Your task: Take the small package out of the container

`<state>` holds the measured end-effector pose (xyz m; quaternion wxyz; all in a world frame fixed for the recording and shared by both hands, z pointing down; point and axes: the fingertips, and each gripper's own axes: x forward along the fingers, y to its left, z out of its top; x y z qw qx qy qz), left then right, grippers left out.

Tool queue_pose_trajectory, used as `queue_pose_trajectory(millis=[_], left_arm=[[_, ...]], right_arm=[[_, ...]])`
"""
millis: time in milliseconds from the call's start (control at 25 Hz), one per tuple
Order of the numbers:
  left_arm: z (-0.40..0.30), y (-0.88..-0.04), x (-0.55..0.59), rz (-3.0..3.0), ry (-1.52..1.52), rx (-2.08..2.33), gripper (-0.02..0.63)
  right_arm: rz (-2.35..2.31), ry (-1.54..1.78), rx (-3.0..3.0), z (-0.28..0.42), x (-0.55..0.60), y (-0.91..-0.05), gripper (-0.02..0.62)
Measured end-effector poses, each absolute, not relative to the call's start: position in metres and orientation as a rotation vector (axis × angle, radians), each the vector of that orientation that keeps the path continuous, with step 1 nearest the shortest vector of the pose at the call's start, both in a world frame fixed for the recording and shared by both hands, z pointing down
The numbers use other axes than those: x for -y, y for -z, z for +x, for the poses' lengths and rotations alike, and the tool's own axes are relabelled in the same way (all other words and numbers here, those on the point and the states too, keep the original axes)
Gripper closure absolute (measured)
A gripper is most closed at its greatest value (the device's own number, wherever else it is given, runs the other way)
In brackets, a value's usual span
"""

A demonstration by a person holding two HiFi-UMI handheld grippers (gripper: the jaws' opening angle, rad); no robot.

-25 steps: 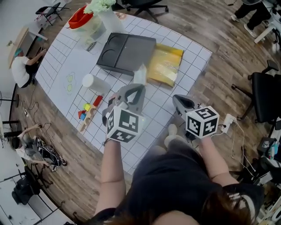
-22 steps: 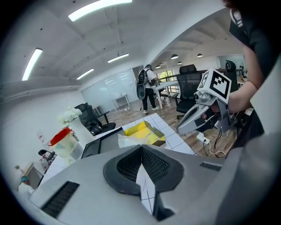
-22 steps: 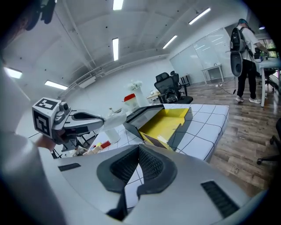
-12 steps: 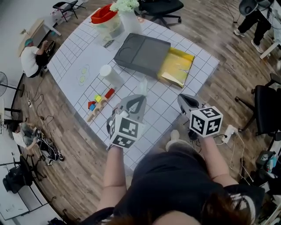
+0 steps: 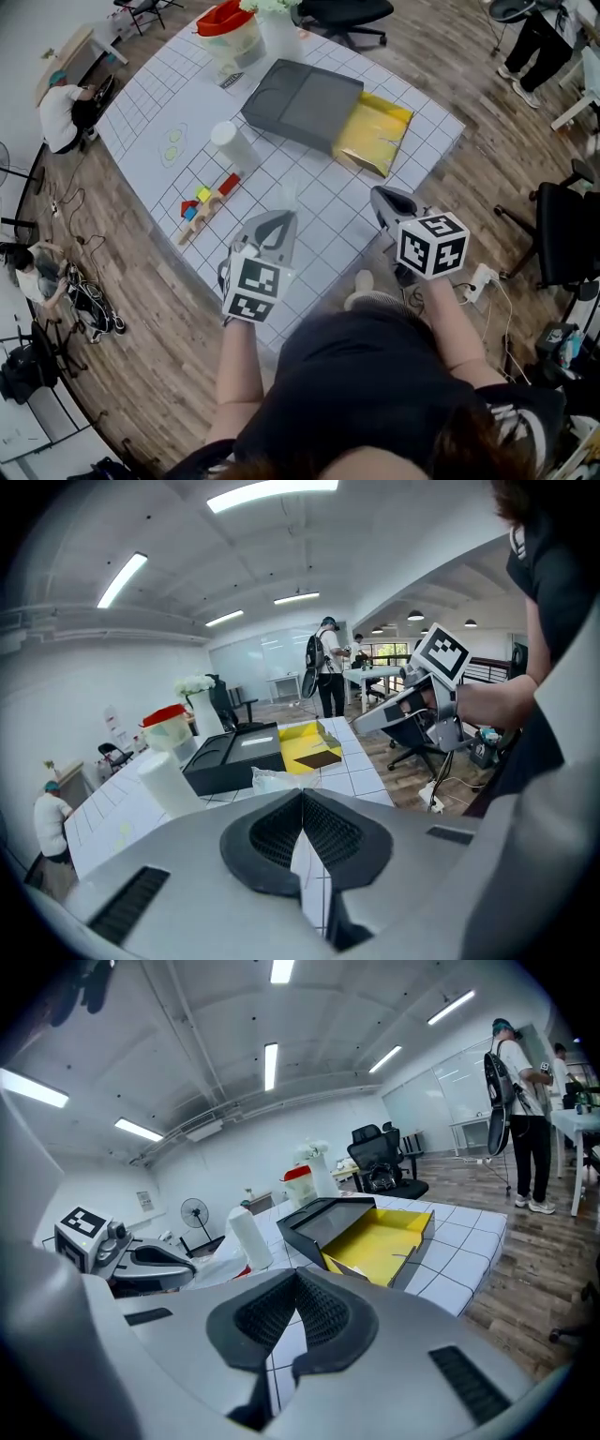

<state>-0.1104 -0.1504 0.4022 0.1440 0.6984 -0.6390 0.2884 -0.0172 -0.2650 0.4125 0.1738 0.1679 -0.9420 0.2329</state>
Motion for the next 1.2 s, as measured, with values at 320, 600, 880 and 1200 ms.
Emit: queue_pose_trajectory(millis=[320, 600, 880, 1200], left_arm=[[-0.113, -0.412, 0.138, 1.945, -0.779, 1.854, 0.578], [-0.113, -0.413, 0.139, 1.924, -0.769, 1.866, 0.578], [-0.114, -0.411, 0.139, 1.917, -0.764, 1.879, 0.578], [-0.11, -0.41, 0.141, 1.929, -0.76, 1.881, 0.578]], right_arm=[[0.436, -0.626, 2.674, -0.025, 0.267, -0.413, 0.581], [0.412, -0.628, 2.678, -0.031, 0.269, -0.413, 0.581], [0.4, -0.628, 2.68, -0.033, 0.269, -0.413, 0.581], [0.403, -0.627, 2.681, -0.031, 0.268, -0.414, 0.581]])
